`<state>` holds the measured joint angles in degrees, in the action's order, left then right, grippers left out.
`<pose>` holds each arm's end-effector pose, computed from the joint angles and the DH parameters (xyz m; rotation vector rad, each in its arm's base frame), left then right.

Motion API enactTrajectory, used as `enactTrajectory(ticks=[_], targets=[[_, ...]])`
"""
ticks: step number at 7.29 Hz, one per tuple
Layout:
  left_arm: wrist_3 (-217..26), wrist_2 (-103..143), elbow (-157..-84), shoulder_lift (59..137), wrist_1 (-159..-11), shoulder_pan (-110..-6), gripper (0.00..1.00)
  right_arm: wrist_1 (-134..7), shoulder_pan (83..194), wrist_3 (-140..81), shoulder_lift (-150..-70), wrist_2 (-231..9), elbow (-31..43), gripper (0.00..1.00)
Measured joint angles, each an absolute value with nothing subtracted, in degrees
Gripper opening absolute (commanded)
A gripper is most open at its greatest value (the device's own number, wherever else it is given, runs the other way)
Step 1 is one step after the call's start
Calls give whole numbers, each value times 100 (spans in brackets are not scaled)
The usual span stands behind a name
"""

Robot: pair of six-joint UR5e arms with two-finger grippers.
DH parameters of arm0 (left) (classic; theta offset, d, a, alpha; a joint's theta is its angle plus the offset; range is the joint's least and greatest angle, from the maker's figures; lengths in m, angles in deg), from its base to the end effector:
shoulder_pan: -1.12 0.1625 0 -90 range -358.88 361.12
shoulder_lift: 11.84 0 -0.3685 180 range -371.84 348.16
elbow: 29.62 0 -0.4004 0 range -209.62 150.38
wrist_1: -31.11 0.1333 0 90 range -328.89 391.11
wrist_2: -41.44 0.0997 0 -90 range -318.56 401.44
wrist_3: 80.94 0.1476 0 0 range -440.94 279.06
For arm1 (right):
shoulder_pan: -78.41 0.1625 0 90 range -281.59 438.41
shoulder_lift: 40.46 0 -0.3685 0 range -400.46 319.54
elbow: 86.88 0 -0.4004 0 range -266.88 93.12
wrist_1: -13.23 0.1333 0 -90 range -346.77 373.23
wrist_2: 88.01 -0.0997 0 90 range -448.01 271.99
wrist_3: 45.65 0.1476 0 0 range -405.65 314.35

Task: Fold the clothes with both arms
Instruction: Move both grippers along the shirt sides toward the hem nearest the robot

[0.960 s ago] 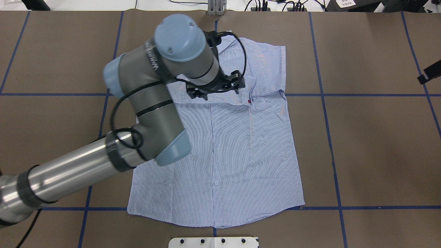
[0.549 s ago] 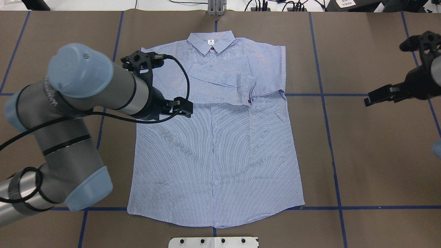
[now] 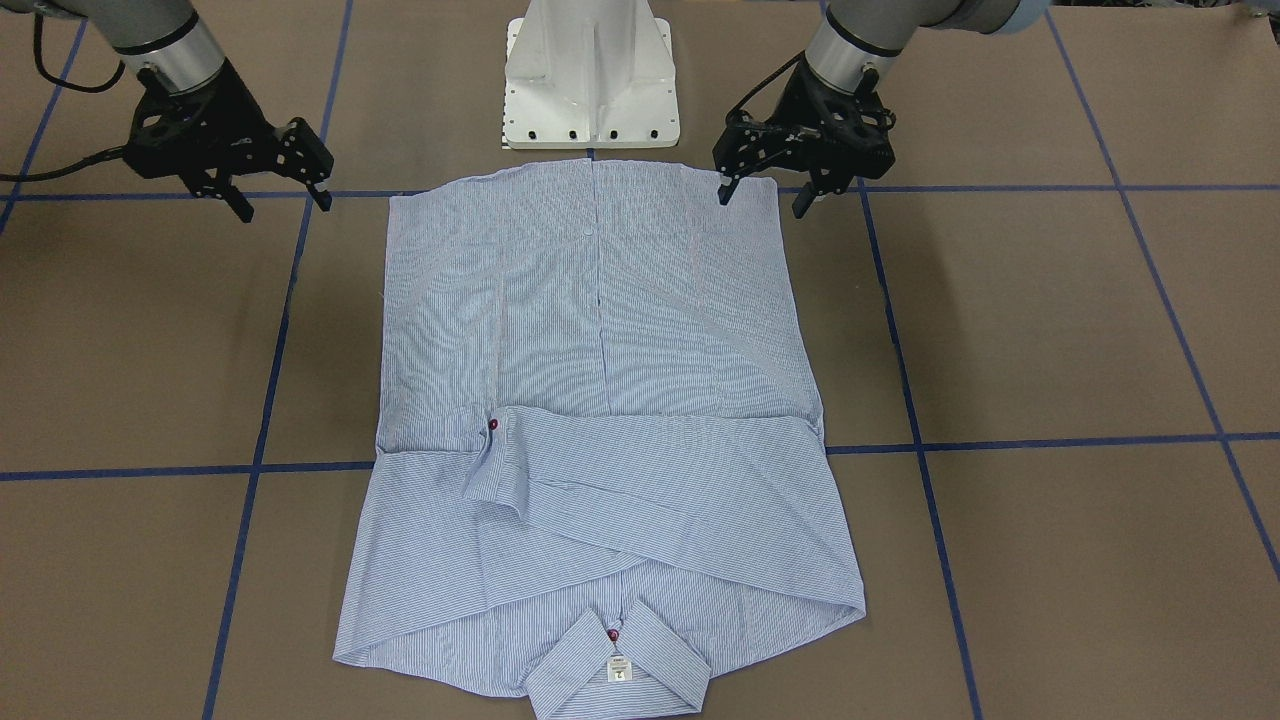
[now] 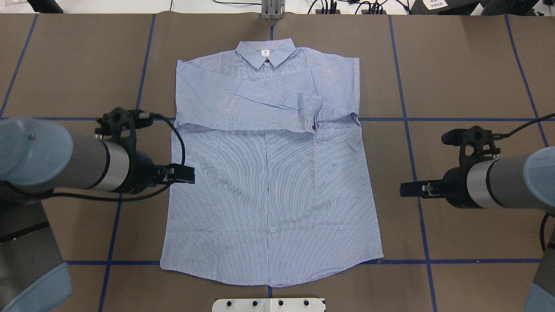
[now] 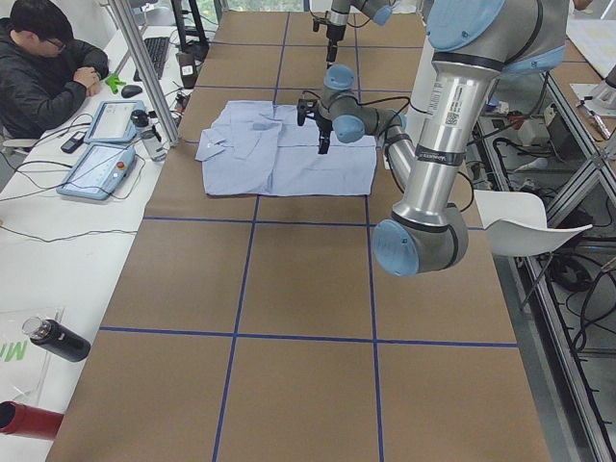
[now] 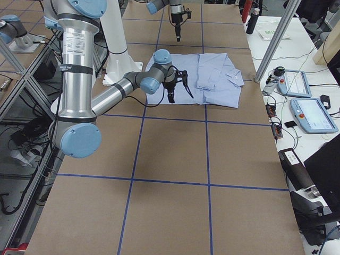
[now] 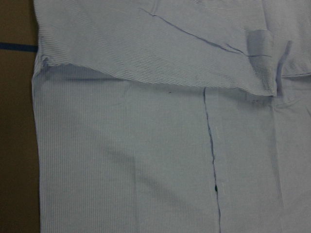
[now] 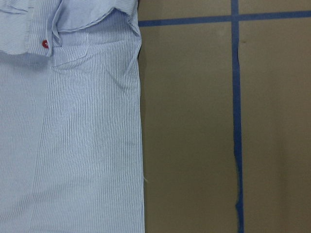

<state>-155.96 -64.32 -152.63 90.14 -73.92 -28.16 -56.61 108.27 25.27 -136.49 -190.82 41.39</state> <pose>0.4189 -0.3418 0.2245 0.1609 1.0573 -0.0813 -0.3617 -0.3236 0.3242 0.1881 -0.9147 0.0721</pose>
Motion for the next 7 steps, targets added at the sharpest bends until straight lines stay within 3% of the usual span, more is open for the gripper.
enactTrajectory(ticks=[5,7], targets=[[-16563,-5363,-15148,8066,-8149,-1310,99,-5664,10371,2816,-13739,-18683,4205,100],[-16628,-5295,-14824,7990,-8584,-1222,84,-5659,10370,2818,-13750,-18626,4205,100]])
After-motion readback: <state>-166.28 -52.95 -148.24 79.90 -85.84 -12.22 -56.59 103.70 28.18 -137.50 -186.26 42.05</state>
